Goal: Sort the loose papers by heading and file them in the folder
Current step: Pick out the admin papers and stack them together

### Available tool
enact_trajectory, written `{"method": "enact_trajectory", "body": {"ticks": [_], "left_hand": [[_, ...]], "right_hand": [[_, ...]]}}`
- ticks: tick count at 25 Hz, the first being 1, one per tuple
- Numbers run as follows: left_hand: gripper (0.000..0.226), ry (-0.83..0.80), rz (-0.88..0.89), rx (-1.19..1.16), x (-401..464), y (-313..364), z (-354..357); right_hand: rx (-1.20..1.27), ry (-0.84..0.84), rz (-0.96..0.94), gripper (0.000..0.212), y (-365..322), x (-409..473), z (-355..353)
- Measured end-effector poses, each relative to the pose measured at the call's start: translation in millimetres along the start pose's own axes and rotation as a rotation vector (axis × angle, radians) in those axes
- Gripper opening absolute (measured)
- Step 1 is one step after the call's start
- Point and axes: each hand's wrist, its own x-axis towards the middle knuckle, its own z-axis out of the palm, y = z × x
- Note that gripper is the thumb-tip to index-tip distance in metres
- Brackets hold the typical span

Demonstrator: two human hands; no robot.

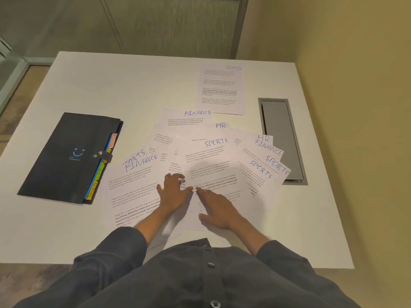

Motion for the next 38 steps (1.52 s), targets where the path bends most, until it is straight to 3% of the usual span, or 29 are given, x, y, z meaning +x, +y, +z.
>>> {"method": "enact_trajectory", "body": {"ticks": [3,6,8,10,13,20,23,28,31,34,38], "left_hand": [[0.054,-0.016,0.105,0.095,-6.1,7.5,0.2],[0.075,-0.146,0.172,0.367,-12.0,5.2,7.4],[0.085,-0.240,0.160,0.494,-15.4,0.2,13.5],[0.088,-0.293,0.175,0.594,-18.2,-2.6,16.0],[0.089,-0.293,0.193,0.628,-19.1,-0.8,14.3],[0.083,-0.290,0.198,0.570,-16.1,-3.5,10.1],[0.082,-0.278,0.201,0.562,-16.1,-4.9,10.0],[0.083,-0.279,0.189,0.537,-19.3,-2.6,9.5],[0.083,-0.288,0.185,0.516,-20.5,-1.6,6.5],[0.083,-0.286,0.177,0.513,-21.5,-2.2,5.8],[0.081,-0.268,0.177,0.534,-21.0,-2.1,8.9]], "right_hand": [[0.032,0.220,0.101,0.071,9.7,-9.2,-1.7],[0.226,0.592,0.597,0.076,35.1,-23.1,-6.1],[0.443,0.617,0.939,0.092,53.8,-32.9,-18.1],[0.617,0.562,1.084,0.100,68.2,-38.6,-27.3],[0.669,0.601,1.012,0.101,72.0,-39.0,-31.3],[0.774,0.782,0.741,0.073,65.6,-38.2,-35.9],[0.613,0.706,0.658,0.077,57.7,-39.3,-44.3],[0.296,0.579,0.333,0.083,52.0,-29.6,-46.3],[0.505,0.730,0.578,0.090,50.5,-27.4,-47.4],[0.620,0.704,0.919,0.102,68.1,-30.6,-44.4],[0.672,0.721,0.946,0.088,82.7,-25.0,-44.8]]}}
